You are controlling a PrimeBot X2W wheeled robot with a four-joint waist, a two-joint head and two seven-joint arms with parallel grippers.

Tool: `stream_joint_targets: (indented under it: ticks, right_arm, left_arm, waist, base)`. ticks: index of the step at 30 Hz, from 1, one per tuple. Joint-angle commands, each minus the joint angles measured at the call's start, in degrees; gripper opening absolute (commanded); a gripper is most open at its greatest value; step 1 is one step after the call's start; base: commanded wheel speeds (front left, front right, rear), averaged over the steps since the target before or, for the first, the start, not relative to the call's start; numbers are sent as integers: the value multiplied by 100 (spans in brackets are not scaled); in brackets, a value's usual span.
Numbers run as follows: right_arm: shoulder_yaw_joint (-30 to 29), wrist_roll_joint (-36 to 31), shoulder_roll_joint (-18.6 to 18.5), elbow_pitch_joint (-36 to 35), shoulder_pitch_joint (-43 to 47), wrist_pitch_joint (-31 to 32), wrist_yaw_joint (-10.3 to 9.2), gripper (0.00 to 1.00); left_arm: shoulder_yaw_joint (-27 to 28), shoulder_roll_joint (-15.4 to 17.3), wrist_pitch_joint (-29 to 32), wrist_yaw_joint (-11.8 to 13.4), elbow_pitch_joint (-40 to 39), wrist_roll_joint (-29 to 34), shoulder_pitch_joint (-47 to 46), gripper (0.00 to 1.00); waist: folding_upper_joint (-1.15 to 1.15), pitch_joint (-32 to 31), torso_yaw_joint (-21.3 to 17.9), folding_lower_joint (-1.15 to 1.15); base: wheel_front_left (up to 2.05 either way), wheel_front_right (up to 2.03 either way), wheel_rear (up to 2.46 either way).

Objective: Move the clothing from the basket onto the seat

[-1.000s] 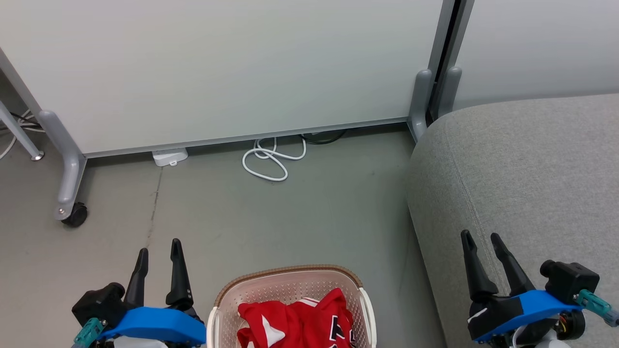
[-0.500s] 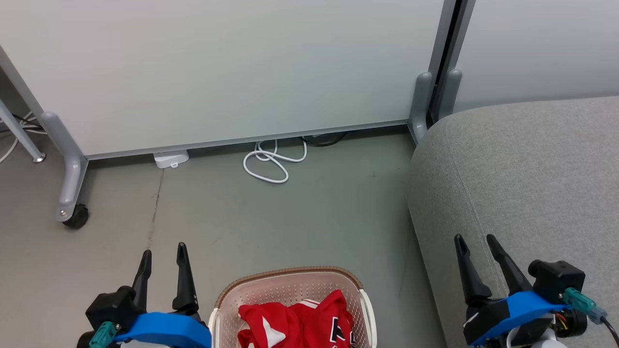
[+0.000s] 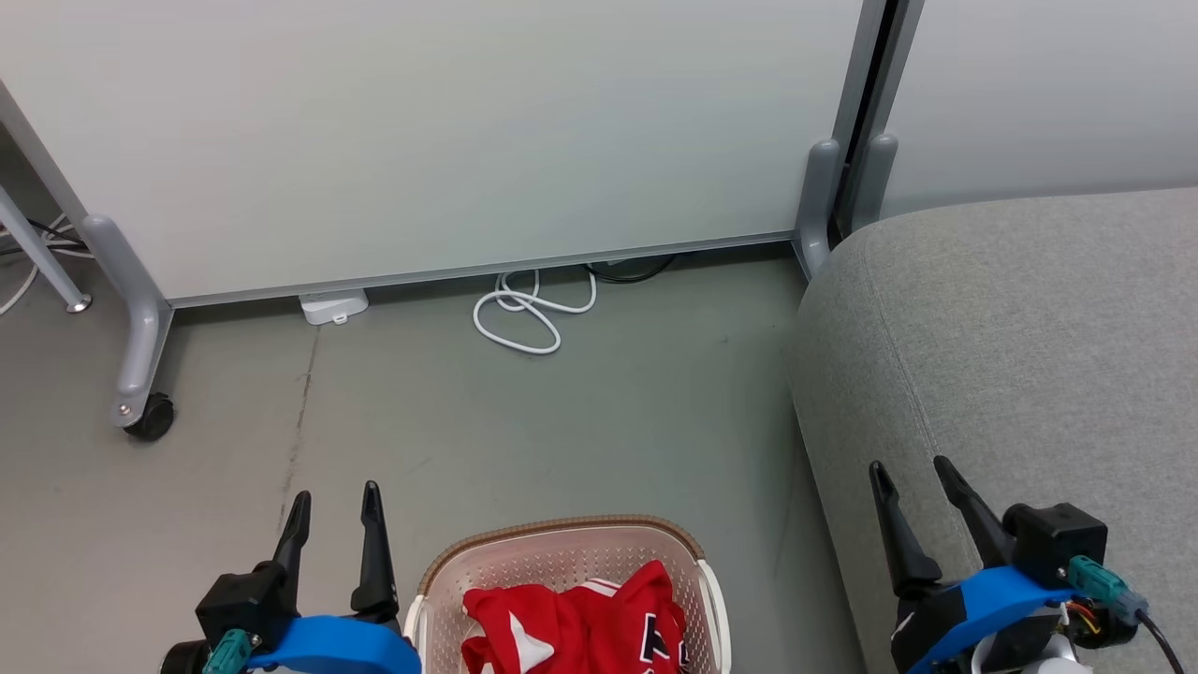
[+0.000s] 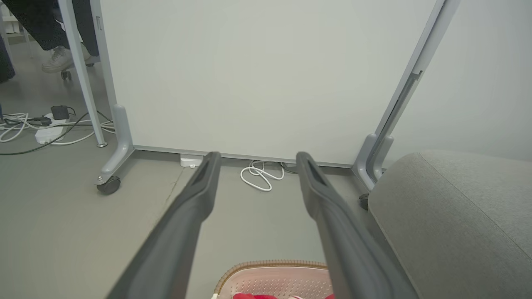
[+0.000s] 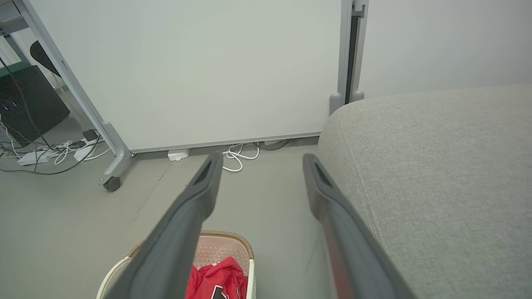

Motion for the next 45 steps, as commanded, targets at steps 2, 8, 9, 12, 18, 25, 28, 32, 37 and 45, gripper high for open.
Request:
stream_joint_targets:
  ticks: [2,8,9,12,18,25,28,32,37,45]
  right_arm:
    - [-27,-158,-42,-20,-26,-20,12,100]
    - [-81,-418,-43,-20,-32,-58,12,100]
    - [-82,-454,-42,-21,-32,-67,12,100]
    - [-72,-573,-43,-27,-35,-98,13,100]
    - [-42,-791,-46,-44,-38,-133,13,100]
    - [-50,-720,-45,-43,-43,-133,12,100]
    - [-38,-712,-45,-35,-56,-137,12,100]
    - [-13,-697,-45,-15,-79,-151,9,100]
    - [131,-677,-44,-66,-176,-145,9,100]
    - [469,-619,-42,-302,-482,-199,9,100]
  left_arm:
    - [-18,49,-56,26,-1,139,-81,100]
    - [-49,65,-118,76,16,310,-84,100]
    - [-56,67,-116,79,15,343,-82,100]
    - [-77,75,-127,84,9,410,-81,100]
    - [-116,88,-164,121,21,570,-92,100]
    - [-119,83,-106,130,34,437,-98,100]
    - [-128,92,-100,130,42,418,-107,100]
    - [-144,101,-104,139,45,391,-100,100]
    - [-156,107,-52,151,129,344,-69,100]
    - [-113,151,141,84,854,191,-439,100]
  waist:
    - [0,4,-1,0]
    - [0,15,2,0]
    - [0,17,4,0]
    - [0,24,10,0]
    - [0,46,25,0]
    - [0,61,46,0]
    - [0,67,52,0]
    - [0,80,39,0]
    - [0,228,-131,0]
    - [0,929,-664,0]
  base:
    - [0,0,0]
    - [0,0,0]
    - [0,0,0]
    - [0,0,0]
    - [0,0,0]
    - [0,0,0]
    - [0,0,0]
    - [0,0,0]
    - [0,0,0]
    - [0,0,0]
